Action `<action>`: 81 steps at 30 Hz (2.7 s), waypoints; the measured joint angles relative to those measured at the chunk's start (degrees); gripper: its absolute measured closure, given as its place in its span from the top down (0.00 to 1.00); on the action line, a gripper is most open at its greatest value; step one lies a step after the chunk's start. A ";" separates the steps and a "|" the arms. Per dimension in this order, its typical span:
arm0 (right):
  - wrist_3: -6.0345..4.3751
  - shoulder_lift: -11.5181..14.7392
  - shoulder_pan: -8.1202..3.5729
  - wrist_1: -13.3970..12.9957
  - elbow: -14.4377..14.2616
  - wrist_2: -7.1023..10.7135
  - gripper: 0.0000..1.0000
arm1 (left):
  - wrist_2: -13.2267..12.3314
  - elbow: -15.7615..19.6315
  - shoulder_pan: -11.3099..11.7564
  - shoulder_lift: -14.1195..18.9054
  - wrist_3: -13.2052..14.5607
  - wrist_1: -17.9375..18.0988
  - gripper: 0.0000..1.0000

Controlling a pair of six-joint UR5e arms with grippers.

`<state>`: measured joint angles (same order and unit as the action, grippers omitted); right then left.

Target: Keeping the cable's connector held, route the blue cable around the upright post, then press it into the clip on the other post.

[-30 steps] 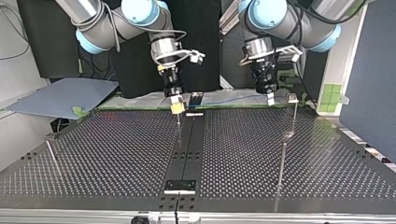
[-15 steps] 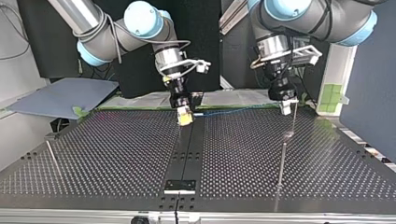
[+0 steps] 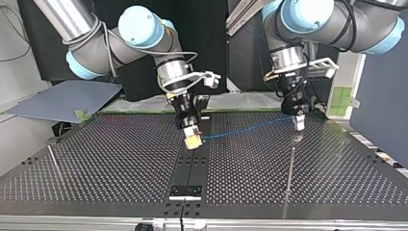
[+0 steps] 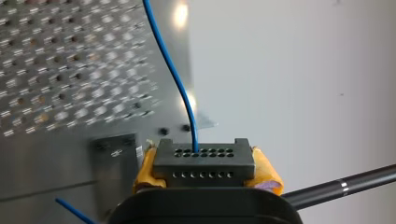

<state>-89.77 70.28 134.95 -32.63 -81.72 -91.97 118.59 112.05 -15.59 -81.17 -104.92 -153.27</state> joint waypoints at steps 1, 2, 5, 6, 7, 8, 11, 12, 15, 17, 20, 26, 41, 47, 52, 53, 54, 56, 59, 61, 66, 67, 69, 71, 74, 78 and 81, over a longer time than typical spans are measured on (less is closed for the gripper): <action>-0.08 0.00 -0.02 0.10 0.55 0.21 0.00 | -0.13 -0.68 0.22 -0.43 -0.03 -0.28 0.00; -0.19 -0.01 -0.02 0.20 1.30 0.49 0.00 | -0.18 -1.20 0.38 -0.51 -0.04 -0.49 0.00; -0.61 -0.05 -0.11 0.32 3.15 1.29 0.00 | -0.28 -2.87 1.12 -0.04 -0.12 -1.08 0.00; -0.77 -0.06 -0.17 0.31 3.68 1.53 0.00 | -0.39 -3.32 1.42 0.11 -0.12 -1.19 0.00; -0.91 -0.08 -0.23 0.29 4.20 1.78 0.00 | -0.70 -3.96 1.92 0.21 -0.10 -1.31 0.00; -1.07 -0.13 -0.32 0.28 4.84 2.10 0.00 | -1.04 -4.47 2.36 0.25 -0.08 -1.40 0.00; -1.35 -0.33 -0.57 0.28 6.01 2.77 0.00 | -2.40 -6.10 3.91 0.14 -0.04 -1.84 0.00; -1.43 -0.39 -0.66 0.28 6.29 2.91 0.00 | -2.81 -6.53 4.32 0.09 -0.03 -1.99 0.00; -1.85 -0.52 -0.94 0.23 7.12 3.28 0.00 | -4.24 -7.94 5.80 -0.33 -0.04 -2.32 0.00; -2.23 -0.84 -1.12 0.23 7.77 3.60 0.00 | -5.36 -8.86 6.91 -0.86 -0.10 -2.42 0.00; -2.56 -1.76 -1.26 0.38 8.91 4.10 0.00 | -7.15 -10.51 8.71 -2.22 -0.22 -2.57 0.00; -2.70 -3.88 -1.46 0.59 11.03 4.39 0.00 | -9.25 -14.10 12.37 -5.43 -0.11 -3.77 0.00; -2.69 -7.31 -3.07 0.52 12.73 4.62 0.00 | -14.05 -15.47 16.75 -10.91 0.54 -4.09 0.00; -2.56 -8.85 -3.91 0.43 12.92 5.14 0.00 | -15.97 -15.48 16.90 -12.51 0.69 -3.64 0.00; -2.48 -10.12 -4.47 0.38 13.66 5.40 0.00 | -17.45 -15.49 16.95 -13.34 0.75 -2.95 0.00; -2.46 -10.39 -4.59 0.37 13.79 5.46 0.00 | -17.62 -15.49 16.95 -13.42 0.76 -2.78 0.00; -2.43 -10.58 -4.67 0.37 13.85 5.51 0.00 | -17.78 -15.49 16.95 -13.50 0.76 -2.61 0.00; -2.40 -10.98 -4.85 0.36 13.94 5.63 0.00 | -18.14 -15.48 16.96 -13.84 0.77 -2.35 0.00; -2.37 -11.58 -5.16 0.32 14.05 5.72 0.00 | -18.47 -15.63 16.97 -14.81 0.78 -2.16 0.00; -2.36 -11.98 -5.29 0.28 14.21 5.77 0.00 | -18.78 -16.24 16.92 -15.83 0.96 -2.18 0.00; -2.29 -13.16 -5.42 0.08 14.91 6.10 0.00 | -20.00 -17.70 16.93 -18.52 2.10 -2.33 0.00; -2.29 -13.46 -5.41 0.06 15.13 6.16 0.00 | -20.19 -17.87 16.96 -19.11 2.24 -2.33 0.00; -2.27 -14.32 -5.31 0.05 15.77 6.29 0.00 | -20.51 -18.16 16.98 -19.68 2.35 -2.31 0.00; -2.23 -15.28 -5.14 0.05 16.44 6.39 0.00 | -20.86 -18.40 17.04 -20.01 2.38 -2.27 0.00; -2.20 -16.76 -4.83 0.04 17.27 6.46 0.00 | -21.03 -18.57 17.15 -20.29 2.33 -2.24 0.00; -2.05 -18.51 -4.50 0.07 17.74 6.47 0.00 | -21.07 -18.61 17.08 -21.32 2.29 -2.40 0.00; -1.57 -19.92 -4.23 0.23 17.81 6.46 0.00 | -20.81 -18.62 16.88 -21.70 2.19 -2.61 0.00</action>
<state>-91.33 50.36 130.73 -32.40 -63.92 -85.52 97.78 93.43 1.29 -102.88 -102.74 -155.89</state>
